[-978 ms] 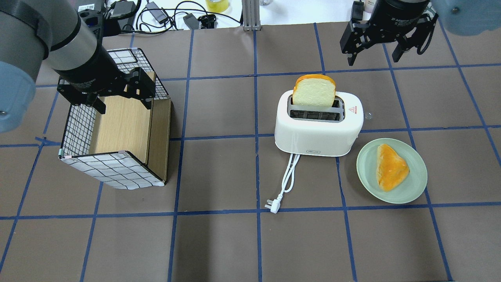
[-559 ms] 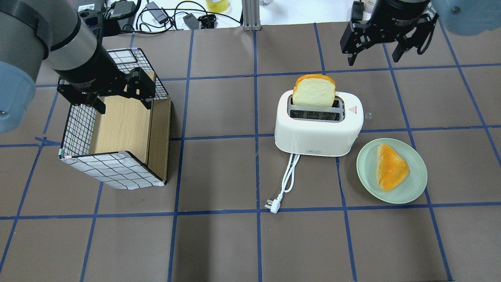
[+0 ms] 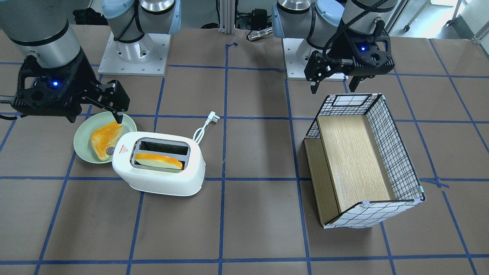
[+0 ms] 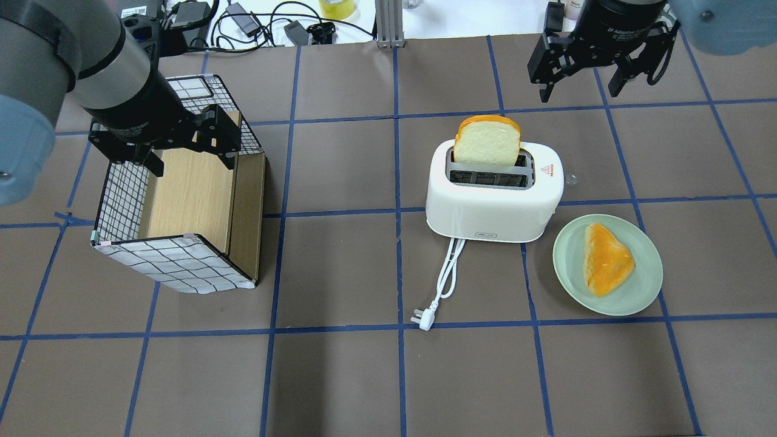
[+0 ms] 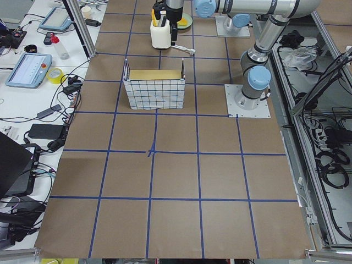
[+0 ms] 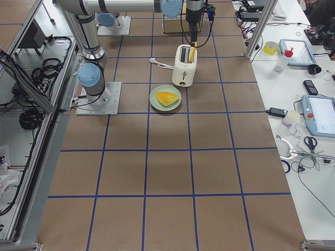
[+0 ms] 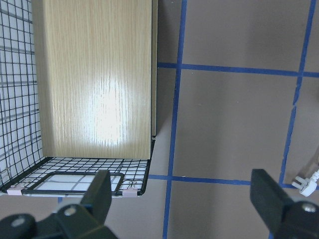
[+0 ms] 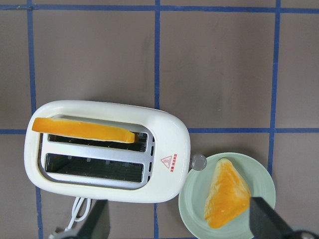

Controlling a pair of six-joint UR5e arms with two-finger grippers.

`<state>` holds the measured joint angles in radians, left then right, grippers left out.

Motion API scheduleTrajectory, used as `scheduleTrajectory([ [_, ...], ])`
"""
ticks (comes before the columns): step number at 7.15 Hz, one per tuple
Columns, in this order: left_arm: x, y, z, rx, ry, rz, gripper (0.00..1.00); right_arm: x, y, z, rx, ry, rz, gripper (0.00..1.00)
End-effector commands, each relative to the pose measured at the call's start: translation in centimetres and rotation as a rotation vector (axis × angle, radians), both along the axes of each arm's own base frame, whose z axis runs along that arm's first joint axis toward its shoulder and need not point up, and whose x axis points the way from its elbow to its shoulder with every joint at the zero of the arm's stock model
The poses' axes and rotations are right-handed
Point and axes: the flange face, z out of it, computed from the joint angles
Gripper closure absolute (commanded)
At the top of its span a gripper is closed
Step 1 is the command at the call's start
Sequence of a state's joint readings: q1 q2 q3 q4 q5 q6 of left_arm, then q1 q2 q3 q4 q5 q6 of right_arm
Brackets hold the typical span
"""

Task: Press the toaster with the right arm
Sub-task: 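Move the right gripper down toward the lever at the toaster's side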

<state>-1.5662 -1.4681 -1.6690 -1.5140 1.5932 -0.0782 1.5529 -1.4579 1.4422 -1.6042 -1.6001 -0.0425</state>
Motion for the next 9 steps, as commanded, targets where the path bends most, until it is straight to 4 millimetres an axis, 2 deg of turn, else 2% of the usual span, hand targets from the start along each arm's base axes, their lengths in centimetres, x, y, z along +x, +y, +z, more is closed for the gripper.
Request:
scheduleTrajectory([
  [1,0.0,0.0,-0.1,0.001,-0.001,0.0,0.0,-2.7,-0.5,-0.1,0.004,-0.033,0.02,0.0],
  [3,0.0,0.0,0.0,0.0,-0.001,0.0,0.0,-3.1,-0.6,-0.1,0.005,-0.038,0.019,0.0],
  [4,0.0,0.0,-0.1,0.001,-0.001,0.0,0.0,-3.6,-0.9,-0.7,0.005,-0.098,0.058,0.0],
  [5,0.0,0.0,0.0,0.0,-0.001,0.0,0.0,-5.6,-1.6,-1.8,0.015,-0.161,0.048,0.06],
  [6,0.0,0.0,0.0,0.0,-0.001,0.0,0.0,-7.0,-2.3,-2.6,0.016,-0.203,0.08,0.17],
  [8,0.0,0.0,0.0,0.0,-0.001,0.0,0.0,-8.0,-3.4,-4.3,0.033,-0.221,0.141,0.57],
  [9,0.0,0.0,0.0,0.0,-0.001,0.0,0.0,-8.3,-3.9,-5.2,0.038,-0.236,0.177,0.61],
])
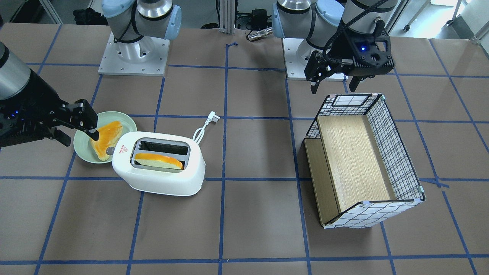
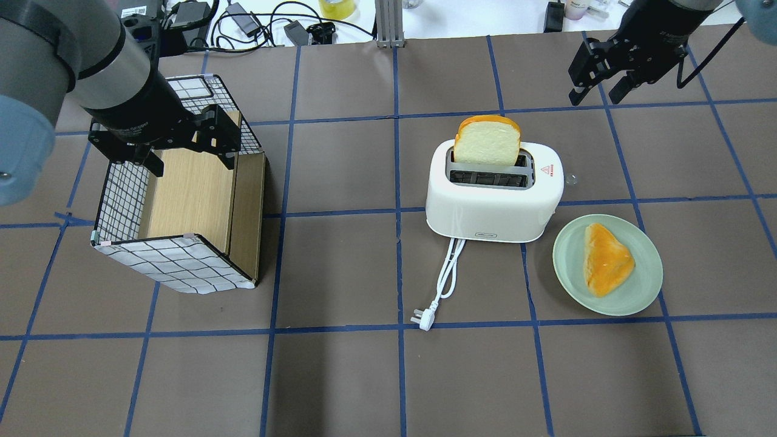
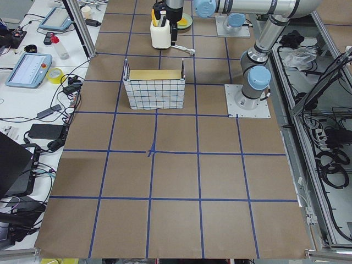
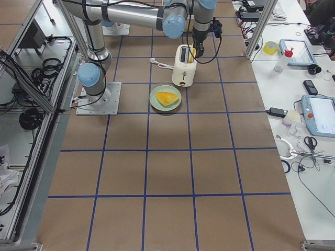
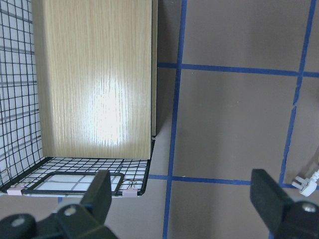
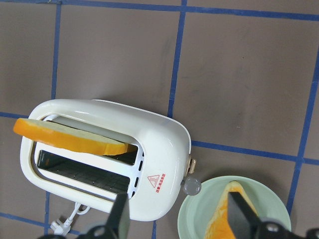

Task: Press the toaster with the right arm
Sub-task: 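Move the right gripper down toward the lever at the toaster's side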

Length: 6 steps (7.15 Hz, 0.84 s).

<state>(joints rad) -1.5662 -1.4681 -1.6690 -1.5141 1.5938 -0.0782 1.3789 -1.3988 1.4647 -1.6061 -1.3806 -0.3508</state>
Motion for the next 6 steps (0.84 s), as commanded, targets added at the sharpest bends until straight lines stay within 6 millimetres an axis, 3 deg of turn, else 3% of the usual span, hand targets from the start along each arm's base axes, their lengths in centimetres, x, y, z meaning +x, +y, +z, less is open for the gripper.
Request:
scheduleTrajectory([
  [1,0.0,0.0,0.0,0.0,0.002,0.0,0.0,-1.8,-1.0,-1.6,0.003,-0.076,0.014,0.71],
  [2,0.0,0.0,0.0,0.0,0.0,0.0,0.0,-3.0,-0.9,-2.5,0.02,-0.094,-0.004,0.78],
  [3,0.0,0.0,0.0,0.0,0.0,0.0,0.0,-2.9,-0.8,-3.0,0.021,-0.121,0.001,0.88],
  [4,0.0,0.0,0.0,0.0,0.0,0.0,0.0,-2.9,-0.8,-3.3,0.024,-0.13,-0.002,0.92],
  [6,0.0,0.0,0.0,0.0,0.0,0.0,0.0,-5.1,-1.0,-4.6,0.049,-0.2,0.005,0.95],
])
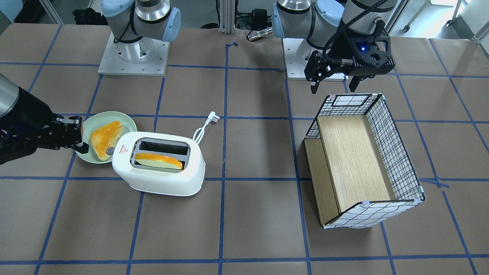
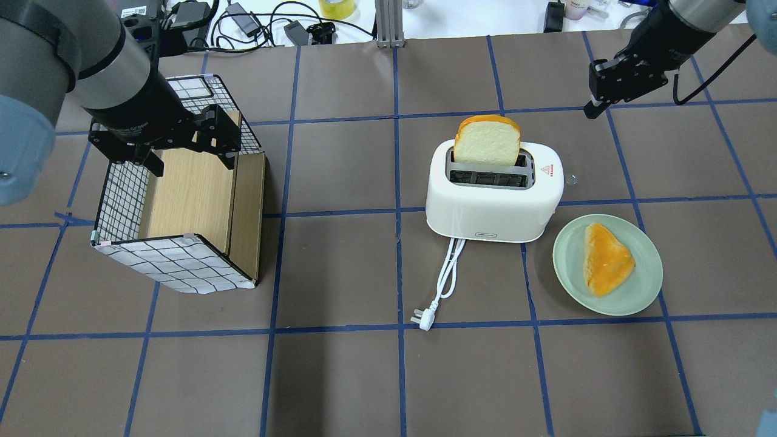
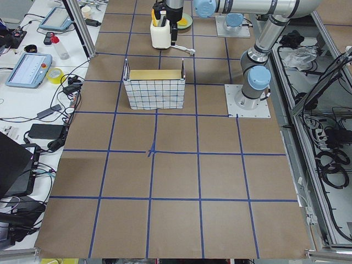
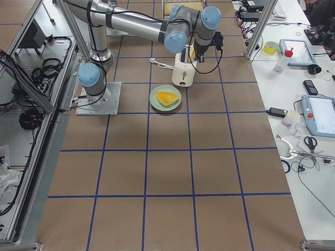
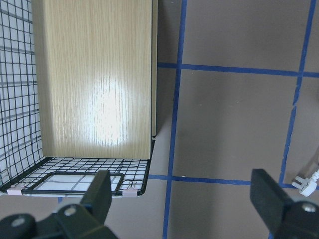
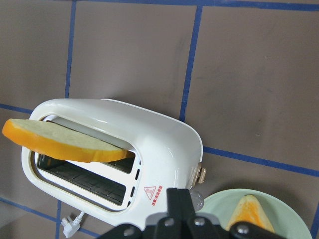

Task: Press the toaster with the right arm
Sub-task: 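Move the right gripper down toward the lever at the toaster's side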

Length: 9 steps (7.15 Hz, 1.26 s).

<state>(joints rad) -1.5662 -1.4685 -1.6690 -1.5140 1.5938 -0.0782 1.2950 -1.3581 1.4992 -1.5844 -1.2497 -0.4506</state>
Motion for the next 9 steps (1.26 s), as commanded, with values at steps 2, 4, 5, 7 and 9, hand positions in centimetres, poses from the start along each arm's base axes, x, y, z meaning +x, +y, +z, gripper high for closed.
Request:
scheduleTrajectory([
  [2,0.0,0.0,0.0,0.0,0.0,0.0,0.0,-2.0,-0.4,-1.8,0.027,-0.064,0.009,0.96],
  [4,0.0,0.0,0.0,0.0,0.0,0.0,0.0,-1.9,-0.7,-3.4,0.038,-0.11,0.025,0.97],
  [5,0.0,0.0,0.0,0.0,0.0,0.0,0.0,-2.3,-0.1,-4.9,0.07,-0.123,0.012,0.99],
  [7,0.0,0.0,0.0,0.001,0.0,0.0,0.0,-3.7,0.7,-6.3,0.101,-0.129,-0.014,0.99],
  [9,0.0,0.0,0.0,0.0,0.0,0.0,0.0,-3.2,1.7,-8.6,0.146,-0.156,-0.023,0.99],
])
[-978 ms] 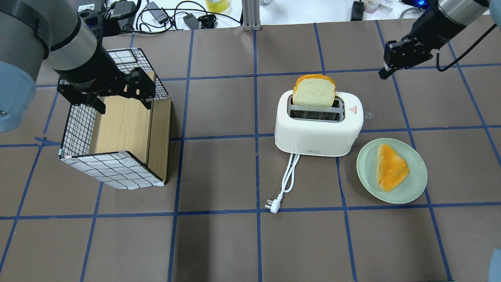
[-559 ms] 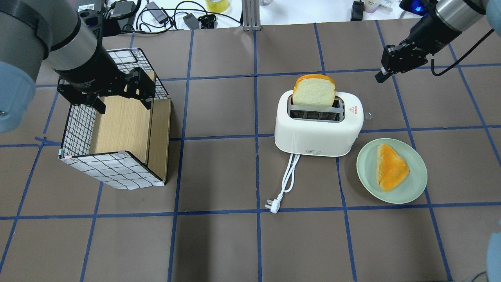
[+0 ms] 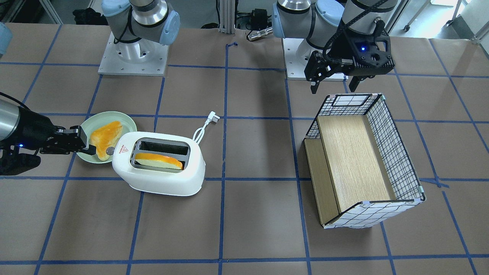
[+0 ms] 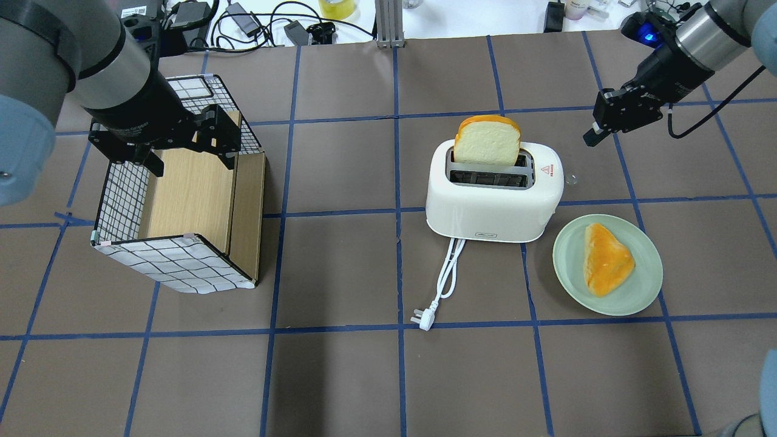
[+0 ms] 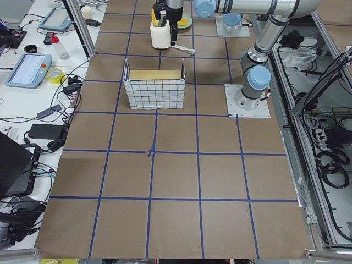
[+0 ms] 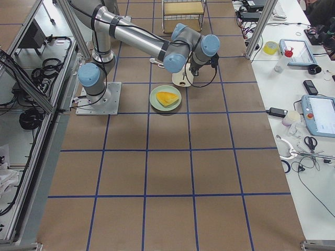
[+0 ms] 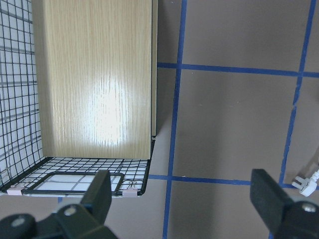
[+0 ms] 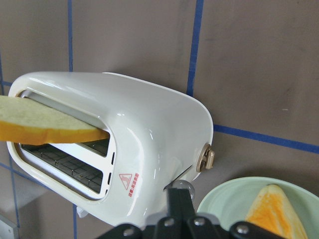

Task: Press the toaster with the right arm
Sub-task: 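Press the toaster lever down with the right gripper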

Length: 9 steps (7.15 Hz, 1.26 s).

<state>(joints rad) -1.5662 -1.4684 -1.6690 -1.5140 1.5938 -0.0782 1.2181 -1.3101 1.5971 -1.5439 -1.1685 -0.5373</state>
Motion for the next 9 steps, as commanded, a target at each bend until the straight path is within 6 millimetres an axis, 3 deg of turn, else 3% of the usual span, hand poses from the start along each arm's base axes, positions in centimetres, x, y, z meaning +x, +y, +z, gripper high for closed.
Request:
scheduleTrajectory([
  [1,0.0,0.0,0.0,0.0,0.001,0.0,0.0,0.4,1.0,-1.9,0.042,-0.02,-0.011,0.99],
  [9,0.0,0.0,-0.1,0.001,0.0,0.0,0.0,0.8,1.0,-4.7,0.078,-0.078,-0.033,0.99],
])
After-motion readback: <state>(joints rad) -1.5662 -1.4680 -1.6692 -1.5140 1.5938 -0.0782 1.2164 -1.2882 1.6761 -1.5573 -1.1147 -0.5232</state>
